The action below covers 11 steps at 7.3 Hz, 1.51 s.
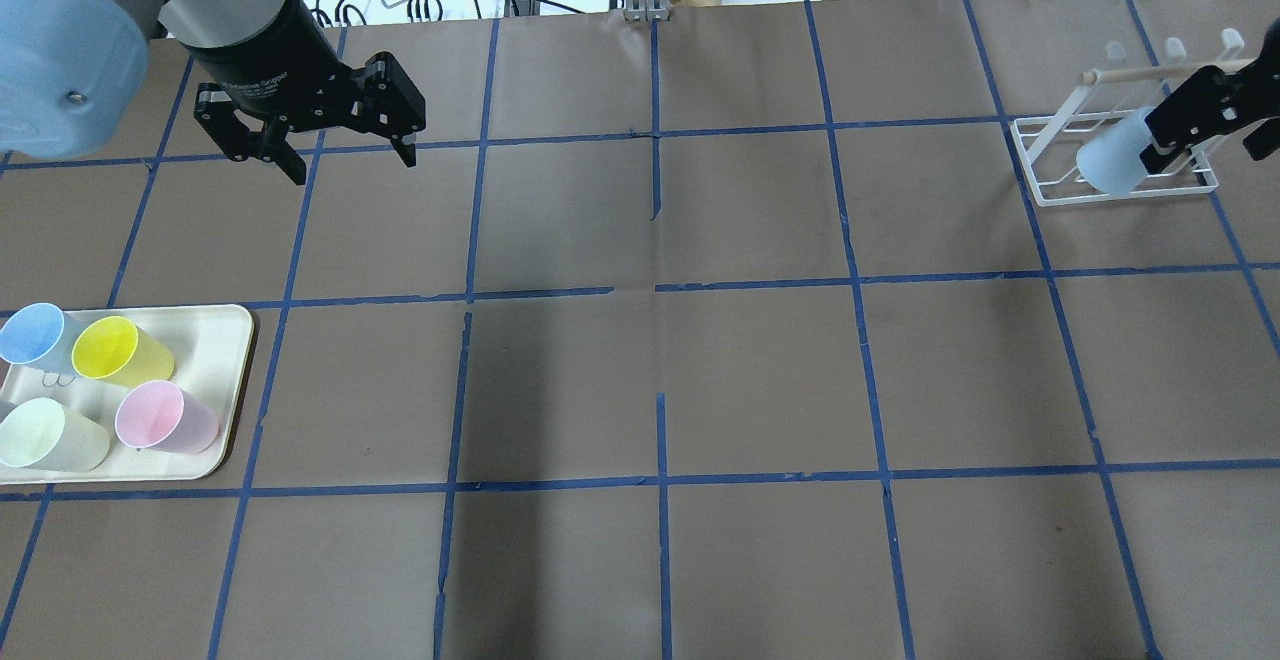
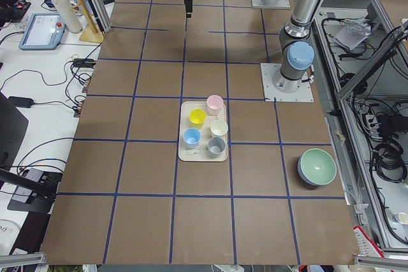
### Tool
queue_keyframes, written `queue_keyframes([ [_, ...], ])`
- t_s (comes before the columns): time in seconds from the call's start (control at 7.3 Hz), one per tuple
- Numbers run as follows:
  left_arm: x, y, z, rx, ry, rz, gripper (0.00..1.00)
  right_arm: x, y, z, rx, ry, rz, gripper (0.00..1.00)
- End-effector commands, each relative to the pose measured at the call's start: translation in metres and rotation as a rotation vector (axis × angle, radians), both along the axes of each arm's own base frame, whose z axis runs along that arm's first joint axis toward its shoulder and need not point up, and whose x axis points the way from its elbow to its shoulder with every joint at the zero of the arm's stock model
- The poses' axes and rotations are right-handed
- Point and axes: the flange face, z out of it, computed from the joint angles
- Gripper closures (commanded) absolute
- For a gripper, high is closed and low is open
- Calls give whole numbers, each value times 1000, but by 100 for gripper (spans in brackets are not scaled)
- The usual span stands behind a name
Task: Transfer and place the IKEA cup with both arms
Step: 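Move the right gripper to the light blue cup on the wire rack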
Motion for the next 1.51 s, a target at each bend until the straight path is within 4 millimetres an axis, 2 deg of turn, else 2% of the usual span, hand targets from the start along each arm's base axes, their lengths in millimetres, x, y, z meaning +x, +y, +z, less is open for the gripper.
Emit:
queue_keyframes([
  [0.0,0,0,0,0,0,-1,0,-36,-25,-25,-49,19,79,0],
  [0.14,1,0,-1,2,-2,0,0,-46,-31,-32,-65,30,95,0],
  [0.41,0,0,-1,2,-2,-1,0,-59,-53,-59,-86,50,182,0],
  [0.68,0,0,0,0,0,0,0,-69,-70,-84,-99,59,190,0],
  [1.37,1,0,0,0,-2,0,0,-83,-96,-127,-127,79,232,0],
])
